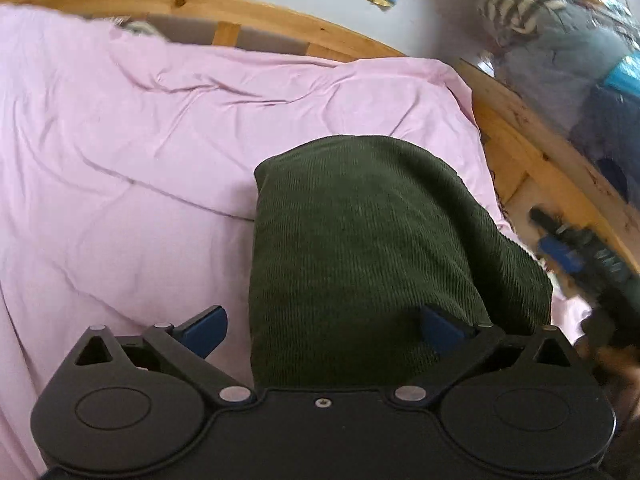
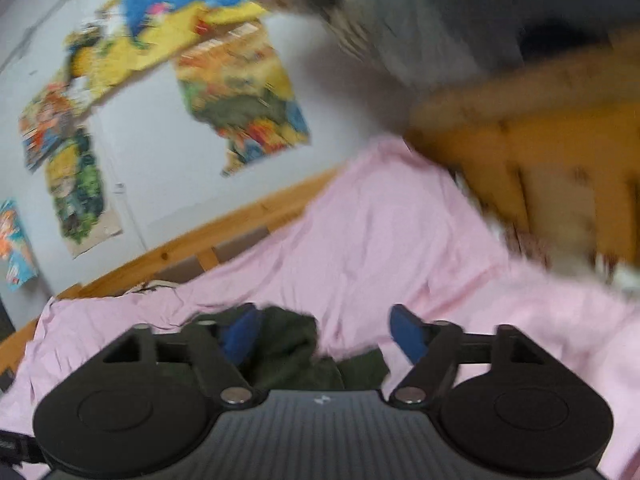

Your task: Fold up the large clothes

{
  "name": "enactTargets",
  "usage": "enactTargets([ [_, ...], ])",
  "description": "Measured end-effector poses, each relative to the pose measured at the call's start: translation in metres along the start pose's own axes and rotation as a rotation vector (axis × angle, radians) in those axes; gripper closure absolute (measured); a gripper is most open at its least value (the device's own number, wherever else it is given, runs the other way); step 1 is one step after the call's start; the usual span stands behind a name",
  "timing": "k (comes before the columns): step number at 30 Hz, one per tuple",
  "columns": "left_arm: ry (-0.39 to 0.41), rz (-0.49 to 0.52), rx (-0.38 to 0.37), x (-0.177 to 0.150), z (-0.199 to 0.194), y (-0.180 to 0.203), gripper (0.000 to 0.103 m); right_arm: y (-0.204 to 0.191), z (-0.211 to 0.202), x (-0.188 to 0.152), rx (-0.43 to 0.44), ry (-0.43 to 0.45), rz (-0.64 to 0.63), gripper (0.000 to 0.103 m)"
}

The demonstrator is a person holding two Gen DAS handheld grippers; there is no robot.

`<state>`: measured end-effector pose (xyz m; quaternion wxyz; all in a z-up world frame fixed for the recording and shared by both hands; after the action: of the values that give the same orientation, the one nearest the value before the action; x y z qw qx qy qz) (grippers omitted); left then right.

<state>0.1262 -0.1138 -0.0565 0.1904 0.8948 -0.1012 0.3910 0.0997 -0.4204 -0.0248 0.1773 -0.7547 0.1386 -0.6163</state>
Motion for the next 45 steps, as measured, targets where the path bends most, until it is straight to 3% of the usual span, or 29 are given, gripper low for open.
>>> enactTargets([
  [4, 0.011, 0.072, 0.042, 0.004, 0.0, 0.006, 0.001, -0.031, -0.006, -0.001, 0.012, 0.051, -0.169, 0.006],
  [13, 0.032, 0.156, 0.107, 0.005, -0.009, 0.016, 0.001, -0.059, 0.003, -0.029, 0.026, -0.04, -0.348, 0.0],
  [22, 0.016, 0.141, 0.089, 0.0, 0.0, 0.015, 0.001, -0.038, 0.025, -0.053, -0.16, -0.146, -0.382, 0.0],
  [26, -0.038, 0.063, 0.032, -0.009, 0.021, 0.004, 0.001, -0.03, 0.041, -0.072, -0.235, -0.203, -0.425, 0.0],
  [31, -0.064, 0.032, -0.016, -0.02, 0.04, -0.002, 0.001, -0.027, 0.053, -0.092, -0.276, -0.194, -0.511, 0.001],
  [36, -0.043, 0.106, -0.009, -0.028, 0.05, 0.003, 0.0, -0.014, 0.066, -0.104, -0.272, -0.223, -0.465, 0.001],
  [40, -0.058, 0.115, 0.011, -0.02, 0.037, 0.004, 0.0, -0.01, 0.053, -0.084, -0.242, -0.242, -0.351, 0.001],
  [42, -0.04, 0.098, 0.007, -0.015, 0.024, 0.004, 0.001, -0.016, 0.038, -0.065, -0.238, -0.188, -0.345, 0.0],
  [45, -0.035, 0.059, -0.027, -0.02, 0.009, 0.001, 0.001, -0.032, 0.009, -0.039, -0.284, 0.005, -0.485, 0.0],
])
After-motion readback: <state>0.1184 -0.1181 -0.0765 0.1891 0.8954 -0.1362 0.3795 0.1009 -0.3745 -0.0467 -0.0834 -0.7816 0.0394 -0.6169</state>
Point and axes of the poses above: each gripper's, at about its wrist camera, not at the fingertips, and z roughly the way its jaws point, y to its right, x to its top, the point moved 5 cm from there along z, roughly the way its jaws point, and after that the axes turned 4 degrees about z, right-handed, at the moved point
